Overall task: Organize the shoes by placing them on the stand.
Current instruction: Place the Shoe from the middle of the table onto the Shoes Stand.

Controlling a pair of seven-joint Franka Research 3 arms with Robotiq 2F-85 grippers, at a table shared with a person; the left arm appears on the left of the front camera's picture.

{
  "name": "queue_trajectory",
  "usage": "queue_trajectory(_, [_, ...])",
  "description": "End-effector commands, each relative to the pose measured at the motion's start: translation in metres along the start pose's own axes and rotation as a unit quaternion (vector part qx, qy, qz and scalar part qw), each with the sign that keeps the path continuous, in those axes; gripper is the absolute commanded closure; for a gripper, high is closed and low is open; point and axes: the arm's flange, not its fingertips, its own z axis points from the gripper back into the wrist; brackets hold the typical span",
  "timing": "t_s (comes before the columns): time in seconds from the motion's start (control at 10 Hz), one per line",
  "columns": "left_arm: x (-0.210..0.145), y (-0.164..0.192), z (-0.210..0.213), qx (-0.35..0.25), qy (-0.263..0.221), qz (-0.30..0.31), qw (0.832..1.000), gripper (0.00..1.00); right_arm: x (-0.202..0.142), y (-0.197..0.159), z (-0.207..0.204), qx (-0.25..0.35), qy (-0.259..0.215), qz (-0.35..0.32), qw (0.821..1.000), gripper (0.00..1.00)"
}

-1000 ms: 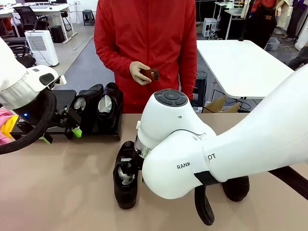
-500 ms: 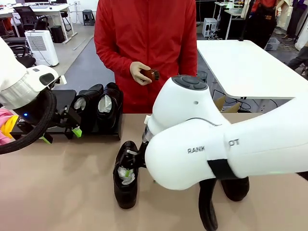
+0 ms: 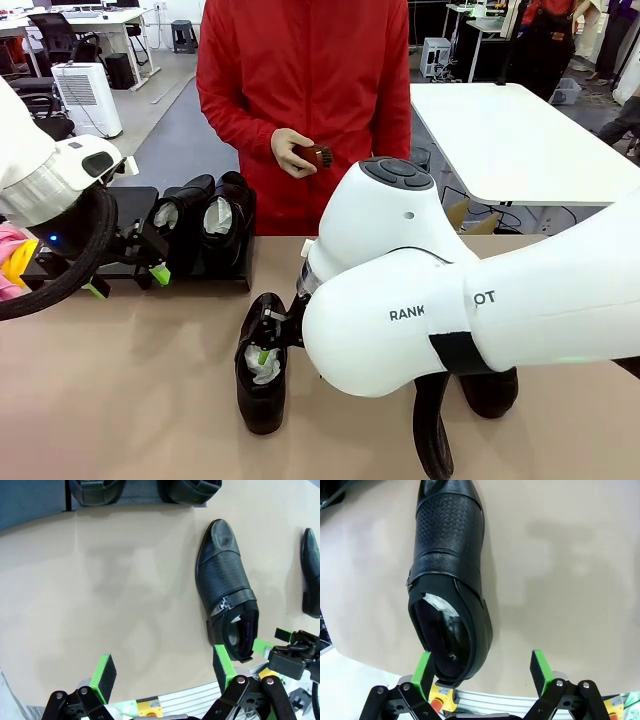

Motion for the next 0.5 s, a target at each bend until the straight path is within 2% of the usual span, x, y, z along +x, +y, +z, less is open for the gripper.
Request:
queue_trajectory(0.0, [0.0021,0.0000,0.0012,0.000,-0.001,-0.005,1.000,0.00,0.0004,0.0047,-0.0021,0.006,-0.005,0.000,1.000,0.00])
queue_trajectory(0.4, [0.0021,0.0000,0.0012,0.000,-0.001,-0.005,1.000,0.00,0.0003,0.0000,-0.0008,0.001,0.000,0.000,1.000,0.00])
